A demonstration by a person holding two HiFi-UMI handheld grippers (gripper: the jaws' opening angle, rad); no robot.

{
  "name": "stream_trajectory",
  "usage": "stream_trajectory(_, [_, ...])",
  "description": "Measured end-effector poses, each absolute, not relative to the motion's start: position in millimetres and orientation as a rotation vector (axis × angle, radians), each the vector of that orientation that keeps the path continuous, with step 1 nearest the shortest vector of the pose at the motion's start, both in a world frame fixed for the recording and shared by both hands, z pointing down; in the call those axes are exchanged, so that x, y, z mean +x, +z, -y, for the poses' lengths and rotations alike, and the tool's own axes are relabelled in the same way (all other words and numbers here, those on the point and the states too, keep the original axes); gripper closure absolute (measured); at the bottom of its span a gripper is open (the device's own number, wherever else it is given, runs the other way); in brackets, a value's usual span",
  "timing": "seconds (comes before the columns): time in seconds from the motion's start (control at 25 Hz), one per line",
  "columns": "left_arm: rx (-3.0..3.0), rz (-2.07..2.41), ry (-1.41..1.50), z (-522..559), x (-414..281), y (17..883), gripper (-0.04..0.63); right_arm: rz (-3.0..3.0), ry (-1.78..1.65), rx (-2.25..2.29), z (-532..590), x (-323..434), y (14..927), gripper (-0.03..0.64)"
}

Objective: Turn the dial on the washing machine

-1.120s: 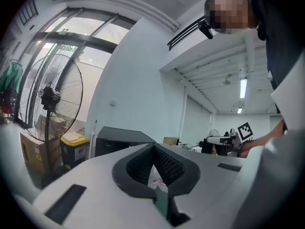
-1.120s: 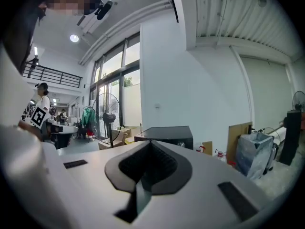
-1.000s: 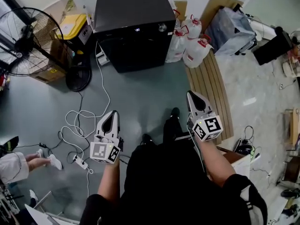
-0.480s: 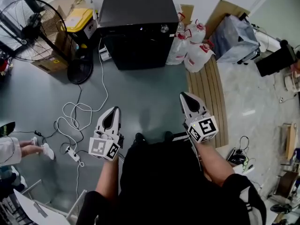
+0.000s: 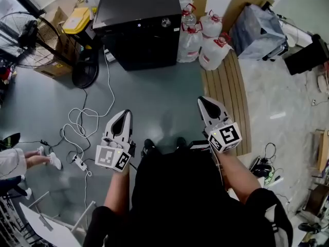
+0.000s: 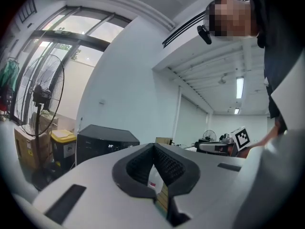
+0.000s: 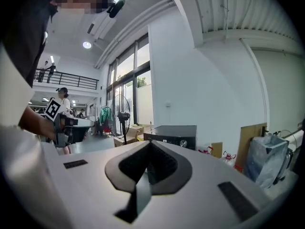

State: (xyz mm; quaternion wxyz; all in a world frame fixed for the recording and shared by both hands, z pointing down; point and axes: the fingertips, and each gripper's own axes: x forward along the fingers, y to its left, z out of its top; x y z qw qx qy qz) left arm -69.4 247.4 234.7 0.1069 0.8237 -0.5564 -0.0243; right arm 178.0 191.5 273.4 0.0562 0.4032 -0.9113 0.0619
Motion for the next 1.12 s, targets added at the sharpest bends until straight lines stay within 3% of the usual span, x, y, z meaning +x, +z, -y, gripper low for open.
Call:
stream_trajectory(0.36, [2.459,1.555,-0.030,-242,-28,248,0.580,2.736,0.260,1.289,-196,207,291,0.595])
stream_trajectory(0.72, [2.386,1.673,0.033,-246,-78,265,0.580,2.777,0.226,1.266,-190,155,273,0.595])
stream_trajectory(1.12, [2.323,1.724,0.035,-263,-91,268,0.580,2.758,0.256,1.284,-196,160,276,0.595])
